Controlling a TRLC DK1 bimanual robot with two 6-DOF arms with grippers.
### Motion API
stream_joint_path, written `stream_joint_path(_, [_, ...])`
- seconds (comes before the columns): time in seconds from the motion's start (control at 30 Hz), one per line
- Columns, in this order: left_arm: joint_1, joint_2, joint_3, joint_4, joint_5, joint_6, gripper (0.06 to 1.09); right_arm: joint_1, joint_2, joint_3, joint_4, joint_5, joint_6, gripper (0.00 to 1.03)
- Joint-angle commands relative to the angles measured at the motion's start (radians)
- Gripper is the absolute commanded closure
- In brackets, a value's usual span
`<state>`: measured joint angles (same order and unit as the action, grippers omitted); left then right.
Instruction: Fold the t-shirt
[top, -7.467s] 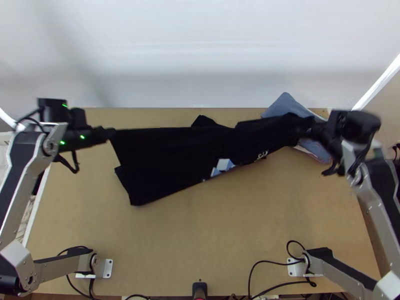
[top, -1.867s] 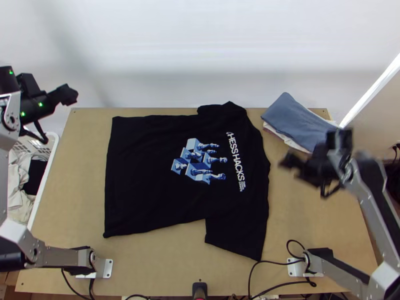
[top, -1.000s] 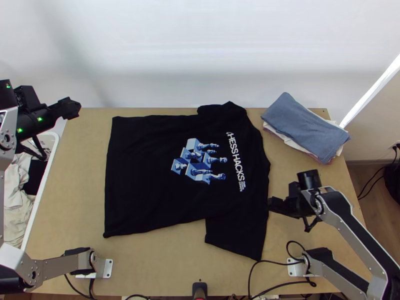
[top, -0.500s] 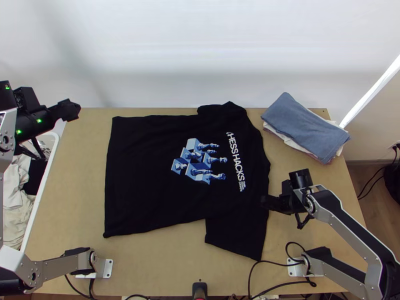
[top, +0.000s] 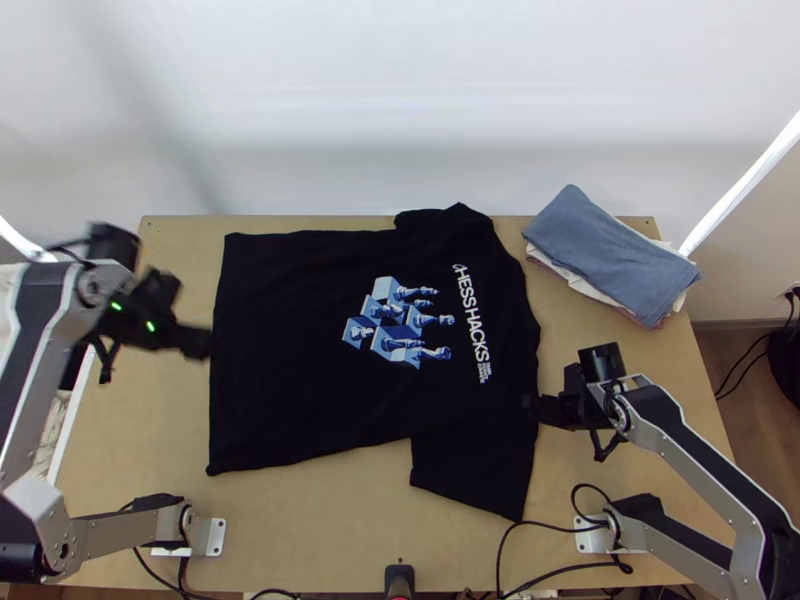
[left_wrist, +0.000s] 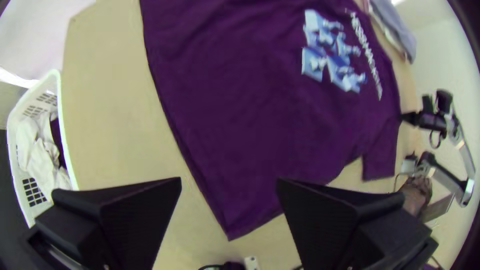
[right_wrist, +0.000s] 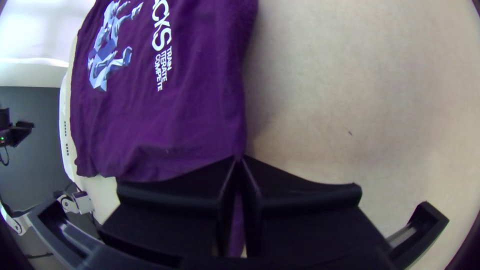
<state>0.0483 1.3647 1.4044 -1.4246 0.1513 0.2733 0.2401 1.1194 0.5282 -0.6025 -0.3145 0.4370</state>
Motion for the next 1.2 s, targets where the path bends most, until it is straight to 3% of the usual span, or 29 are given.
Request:
stream_joint_path(0.0, [-0.028, 0.007, -0.122, -0.04, -0.064, 0.139, 0.16, -0.001, -0.018, -0.023, 0.003, 0.008, 0.006, 1.0])
stream_joint_path(0.17, [-0.094, -0.001, -0.335, -0.088, -0.113, 0.202, 0.16, -0.007, -0.027, -0.022, 0.003, 0.008, 0.008, 1.0])
stream_joint_path(0.63, [-0.18, -0.039, -0.694, 0.104, -0.162, 0.208, 0.17, -0.009, -0.029, -0.01, 0.004, 0.025, 0.008, 1.0])
stream_joint_path(0.83, [-0.18, -0.038, -0.716, 0.15, -0.159, 0.213, 0.4, -0.004, -0.027, -0.01, 0.01, 0.029, 0.008, 1.0])
stream_joint_path(0.97, [-0.182, -0.035, -0.719, 0.176, -0.151, 0.214, 0.47, -0.004, -0.029, -0.01, 0.01, 0.032, 0.008, 1.0])
stream_joint_path(1.17, [-0.192, -0.024, -0.723, 0.196, -0.144, 0.207, 0.47, -0.004, -0.029, -0.008, 0.01, 0.035, 0.005, 1.0])
